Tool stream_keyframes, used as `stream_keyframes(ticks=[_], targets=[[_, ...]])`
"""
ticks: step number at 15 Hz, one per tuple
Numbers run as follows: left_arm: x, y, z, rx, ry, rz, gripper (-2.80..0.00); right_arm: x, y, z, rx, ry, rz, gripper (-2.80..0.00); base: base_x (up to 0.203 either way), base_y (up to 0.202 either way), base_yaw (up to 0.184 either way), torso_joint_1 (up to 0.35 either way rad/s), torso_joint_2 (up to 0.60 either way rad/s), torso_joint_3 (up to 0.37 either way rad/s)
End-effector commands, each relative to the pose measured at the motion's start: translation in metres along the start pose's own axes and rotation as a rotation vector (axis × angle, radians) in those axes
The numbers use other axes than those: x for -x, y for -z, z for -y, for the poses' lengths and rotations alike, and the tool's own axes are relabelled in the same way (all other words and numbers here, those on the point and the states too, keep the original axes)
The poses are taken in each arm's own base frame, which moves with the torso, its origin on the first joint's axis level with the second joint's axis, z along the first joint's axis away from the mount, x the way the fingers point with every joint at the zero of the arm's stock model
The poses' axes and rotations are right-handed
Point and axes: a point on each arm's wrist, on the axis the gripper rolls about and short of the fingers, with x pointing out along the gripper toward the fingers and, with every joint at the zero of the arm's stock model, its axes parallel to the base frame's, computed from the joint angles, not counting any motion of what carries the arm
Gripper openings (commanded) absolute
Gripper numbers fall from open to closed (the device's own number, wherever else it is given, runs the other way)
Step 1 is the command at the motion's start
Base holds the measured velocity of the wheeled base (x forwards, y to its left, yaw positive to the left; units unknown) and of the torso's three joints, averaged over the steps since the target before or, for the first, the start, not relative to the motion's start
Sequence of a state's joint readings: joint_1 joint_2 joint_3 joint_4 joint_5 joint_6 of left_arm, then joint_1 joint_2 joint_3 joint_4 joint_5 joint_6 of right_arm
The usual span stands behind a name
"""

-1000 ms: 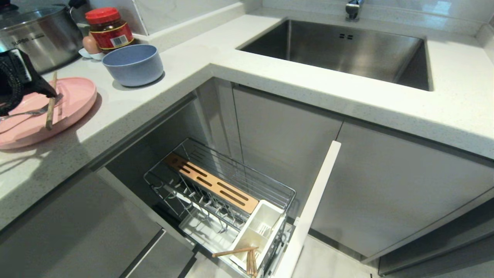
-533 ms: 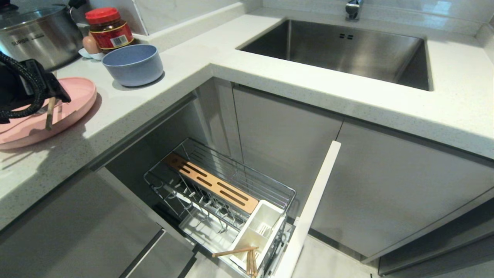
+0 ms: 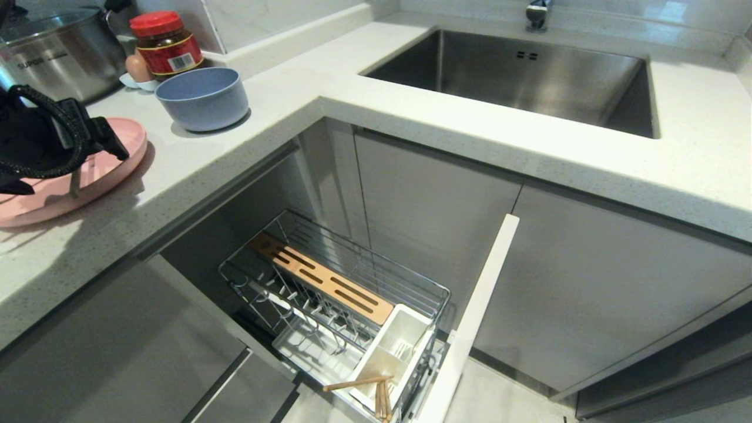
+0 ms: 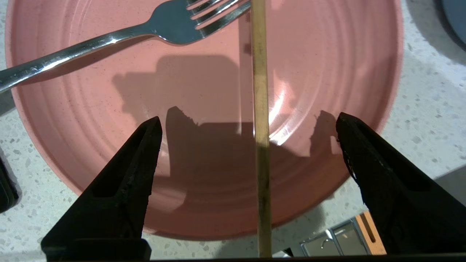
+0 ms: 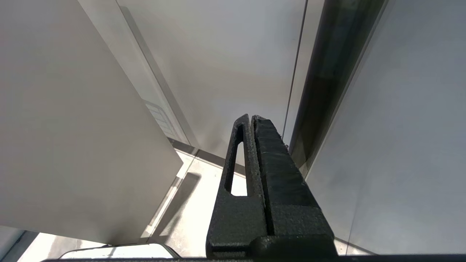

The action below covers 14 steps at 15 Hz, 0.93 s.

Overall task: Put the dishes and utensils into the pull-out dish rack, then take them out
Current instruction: Pick up the chopsticks and place it in the cupboard

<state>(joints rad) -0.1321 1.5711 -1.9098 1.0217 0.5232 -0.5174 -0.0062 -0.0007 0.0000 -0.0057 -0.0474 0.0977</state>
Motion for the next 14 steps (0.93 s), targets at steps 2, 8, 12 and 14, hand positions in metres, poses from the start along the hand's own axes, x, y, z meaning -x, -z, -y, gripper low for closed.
stream_keyframes(ticks=[2,8,12,14], targets=[[-0.008,-0.001,0.001,0.000,-0.016,-0.013,0.00,0.000,0.000,0.000,-0.001,0.000,0.003,-2.80,0.000,0.000,0.000,0.000,0.00,0.000],[-0.014,-0.002,0.003,-0.006,-0.008,-0.030,0.00,0.000,0.000,0.000,-0.001,0.000,0.003,-2.80,0.000,0.000,0.000,0.000,0.00,0.000],[-0.017,-0.003,0.005,-0.005,-0.002,-0.030,0.00,0.000,0.000,0.000,-0.001,-0.002,0.003,-2.80,0.000,0.000,0.000,0.000,0.00,0.000],[-0.017,-0.003,0.005,-0.007,-0.002,-0.030,-2.80,0.000,0.000,0.000,-0.001,0.000,0.003,-2.80,0.000,0.000,0.000,0.000,0.00,0.000]])
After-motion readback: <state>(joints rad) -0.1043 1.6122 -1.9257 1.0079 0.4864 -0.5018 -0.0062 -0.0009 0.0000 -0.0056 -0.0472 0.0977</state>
